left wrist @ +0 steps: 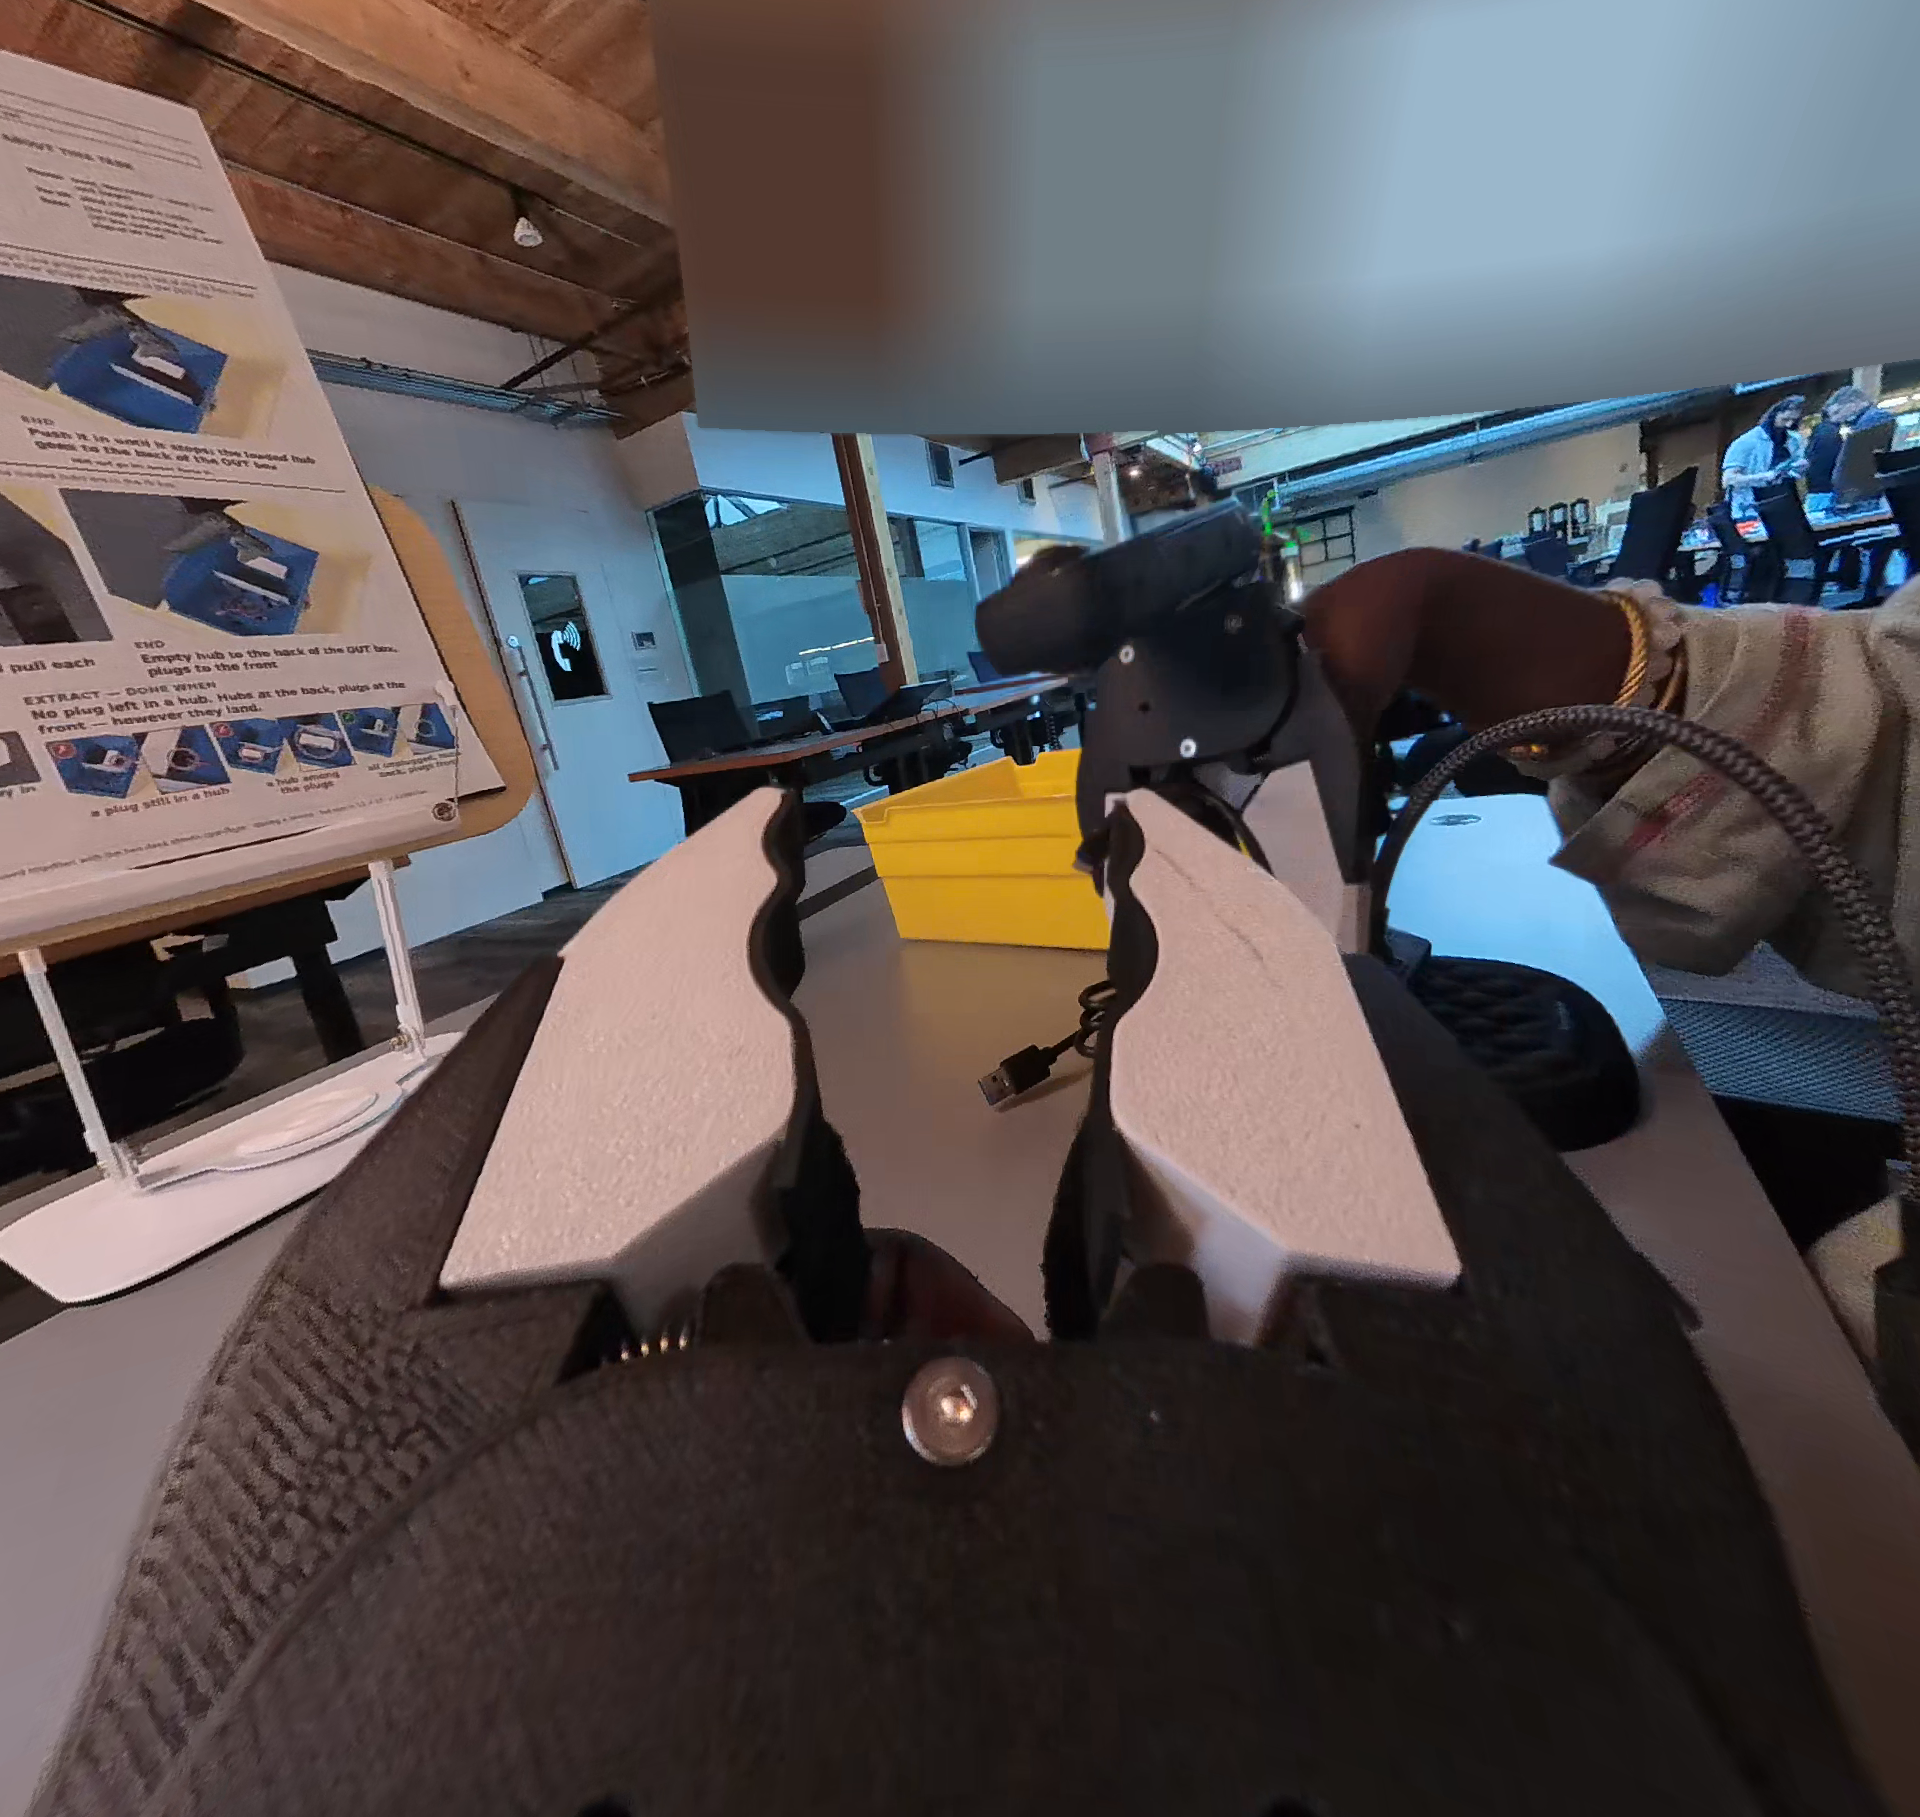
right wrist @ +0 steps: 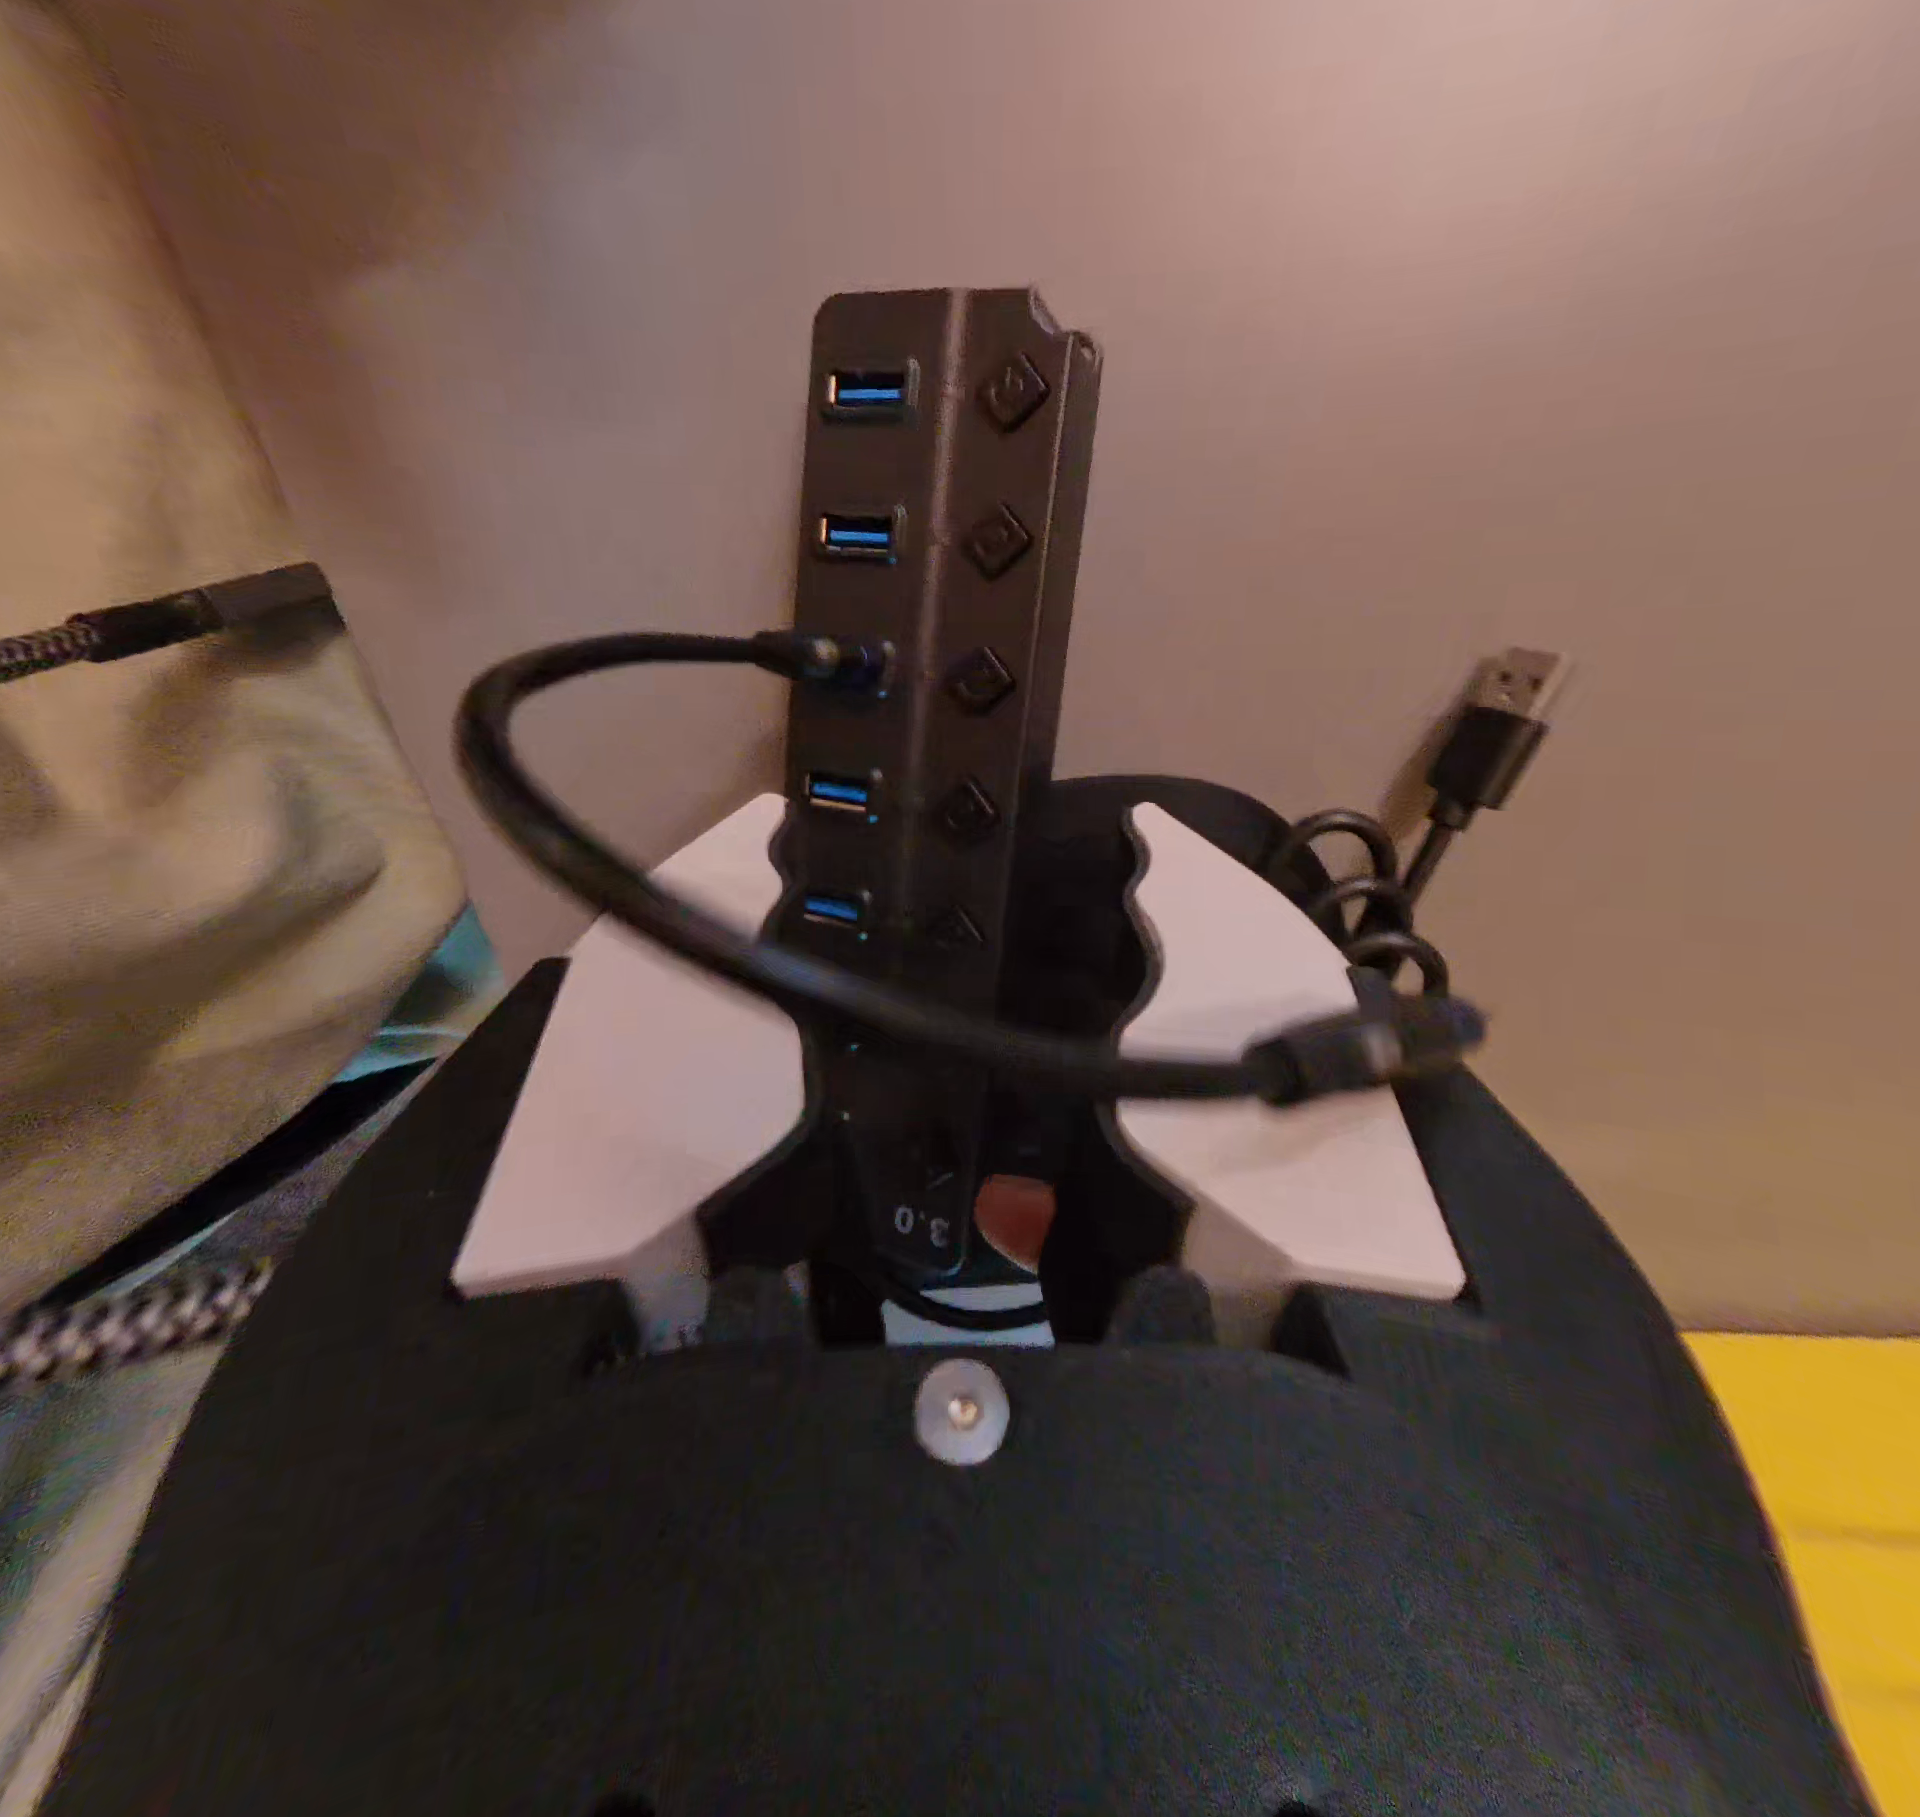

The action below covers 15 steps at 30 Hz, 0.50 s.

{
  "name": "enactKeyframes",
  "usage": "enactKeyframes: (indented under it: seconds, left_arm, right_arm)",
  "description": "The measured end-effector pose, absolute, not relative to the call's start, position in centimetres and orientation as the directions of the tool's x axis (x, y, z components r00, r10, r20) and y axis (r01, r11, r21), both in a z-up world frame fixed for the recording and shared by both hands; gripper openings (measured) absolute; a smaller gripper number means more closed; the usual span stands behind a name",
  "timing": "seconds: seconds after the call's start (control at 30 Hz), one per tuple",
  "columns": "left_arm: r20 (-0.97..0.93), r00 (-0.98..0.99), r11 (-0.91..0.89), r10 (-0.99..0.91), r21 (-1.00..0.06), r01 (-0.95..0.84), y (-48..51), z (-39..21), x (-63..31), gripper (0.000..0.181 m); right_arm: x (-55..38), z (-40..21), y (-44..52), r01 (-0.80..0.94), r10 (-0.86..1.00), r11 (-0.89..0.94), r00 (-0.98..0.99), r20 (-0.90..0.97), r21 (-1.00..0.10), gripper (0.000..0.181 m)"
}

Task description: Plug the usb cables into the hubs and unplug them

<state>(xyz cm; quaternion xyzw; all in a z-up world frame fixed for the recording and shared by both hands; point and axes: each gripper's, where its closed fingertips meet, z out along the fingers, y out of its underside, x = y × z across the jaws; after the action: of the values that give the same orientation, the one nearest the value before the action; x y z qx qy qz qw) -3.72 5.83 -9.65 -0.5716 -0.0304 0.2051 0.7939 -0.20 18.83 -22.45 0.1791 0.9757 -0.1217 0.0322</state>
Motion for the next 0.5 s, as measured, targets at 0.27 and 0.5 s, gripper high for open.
enactKeyframes:
  seconds: [0.27,0.5]
  left_arm:
    - [-0.177,0.91,0.262,0.375,-0.921,-0.288,5.7,-9.6,-4.0,0.056]
    - [-0.178,0.905,0.258,0.386,-0.921,-0.291,5.6,-9.6,-4.1,0.056]
  right_arm:
    - [1.0,-25.7,18.1,0.31,0.3,0.949,-0.942,-0.15,-0.05,0.061]
    - [-0.6,-23.6,16.7,0.238,0.248,0.943,-0.969,0.017,-0.231,0.059]
